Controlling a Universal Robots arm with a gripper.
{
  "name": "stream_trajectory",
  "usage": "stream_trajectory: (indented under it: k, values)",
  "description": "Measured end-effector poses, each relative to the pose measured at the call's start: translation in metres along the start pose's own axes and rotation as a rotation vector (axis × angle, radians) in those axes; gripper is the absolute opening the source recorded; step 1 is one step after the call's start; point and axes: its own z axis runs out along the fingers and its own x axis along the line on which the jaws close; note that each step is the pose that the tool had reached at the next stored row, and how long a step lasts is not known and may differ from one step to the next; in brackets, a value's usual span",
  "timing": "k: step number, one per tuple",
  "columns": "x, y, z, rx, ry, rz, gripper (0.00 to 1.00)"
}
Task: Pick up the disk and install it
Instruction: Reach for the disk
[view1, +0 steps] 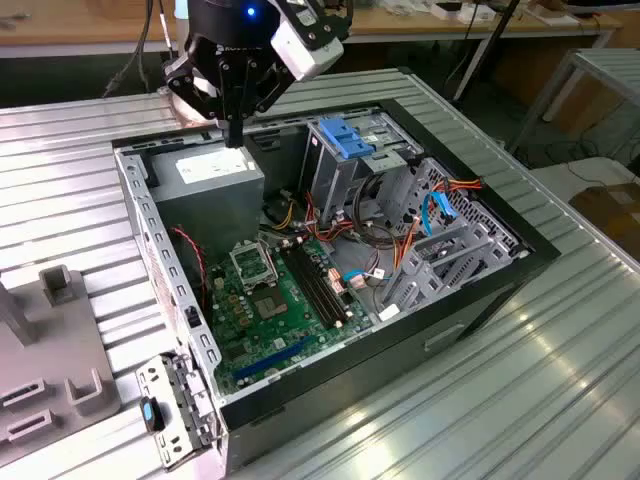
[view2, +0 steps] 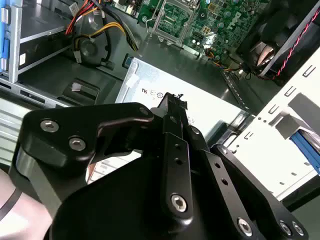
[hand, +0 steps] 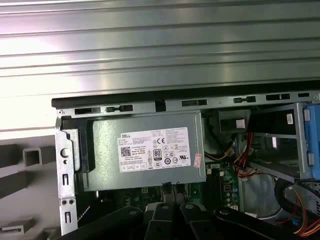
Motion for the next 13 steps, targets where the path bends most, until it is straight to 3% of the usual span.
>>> stream_trajectory:
  k: [13]
  values:
    - [0.0023, -0.0002, -0.0001, 0.0000, 0.0000, 0.000, 0.11]
